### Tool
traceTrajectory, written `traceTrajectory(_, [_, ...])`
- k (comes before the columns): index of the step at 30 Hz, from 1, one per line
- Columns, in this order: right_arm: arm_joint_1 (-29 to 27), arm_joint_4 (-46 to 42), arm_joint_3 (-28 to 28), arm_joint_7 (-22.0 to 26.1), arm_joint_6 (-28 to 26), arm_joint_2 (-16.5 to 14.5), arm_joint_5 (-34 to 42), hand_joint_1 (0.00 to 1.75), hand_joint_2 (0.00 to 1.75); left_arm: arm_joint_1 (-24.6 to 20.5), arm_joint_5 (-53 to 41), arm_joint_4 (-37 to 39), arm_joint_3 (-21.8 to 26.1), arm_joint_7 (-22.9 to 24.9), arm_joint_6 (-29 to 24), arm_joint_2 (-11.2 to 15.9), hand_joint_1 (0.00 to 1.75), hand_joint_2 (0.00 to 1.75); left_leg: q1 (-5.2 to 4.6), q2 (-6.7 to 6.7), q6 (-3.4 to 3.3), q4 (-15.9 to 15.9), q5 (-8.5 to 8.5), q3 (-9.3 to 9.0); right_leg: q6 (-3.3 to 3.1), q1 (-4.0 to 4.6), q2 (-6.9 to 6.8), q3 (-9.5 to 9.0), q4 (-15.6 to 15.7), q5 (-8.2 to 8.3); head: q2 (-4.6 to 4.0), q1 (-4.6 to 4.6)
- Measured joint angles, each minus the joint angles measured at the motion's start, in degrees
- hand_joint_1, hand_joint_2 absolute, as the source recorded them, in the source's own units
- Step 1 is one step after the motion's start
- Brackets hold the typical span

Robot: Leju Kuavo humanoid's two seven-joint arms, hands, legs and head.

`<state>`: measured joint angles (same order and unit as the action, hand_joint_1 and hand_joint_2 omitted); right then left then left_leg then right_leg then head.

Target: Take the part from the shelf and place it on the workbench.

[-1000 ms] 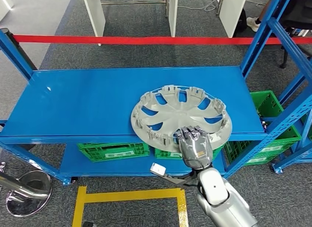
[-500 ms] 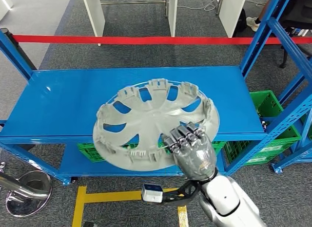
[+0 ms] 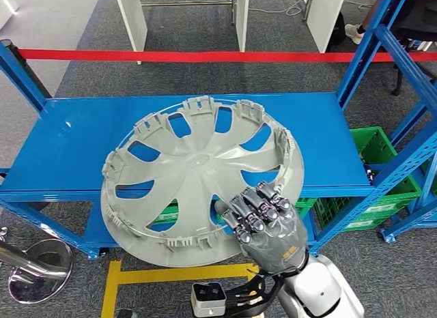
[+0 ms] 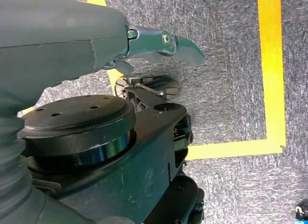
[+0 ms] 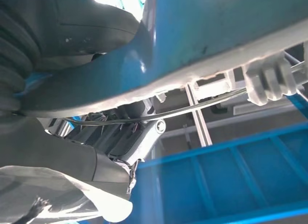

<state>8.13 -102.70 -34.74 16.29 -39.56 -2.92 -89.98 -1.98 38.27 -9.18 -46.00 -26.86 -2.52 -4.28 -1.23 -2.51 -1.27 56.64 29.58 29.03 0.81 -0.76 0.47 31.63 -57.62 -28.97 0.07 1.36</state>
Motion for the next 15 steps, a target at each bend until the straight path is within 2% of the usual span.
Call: traceTrajectory(15, [-0.17,-1.41,-0.07,0.04,0.02,-1.70,0.00,1.75,1.75,-0.02,-0.03,0.00,-0.37,1.30,0.94,0.24,0.00,1.75,0.00,0.00,0.00,0.00,0.00,0.00,0.00,0.00,0.00,-0.01,0.00,0.00,0.00,-0.01])
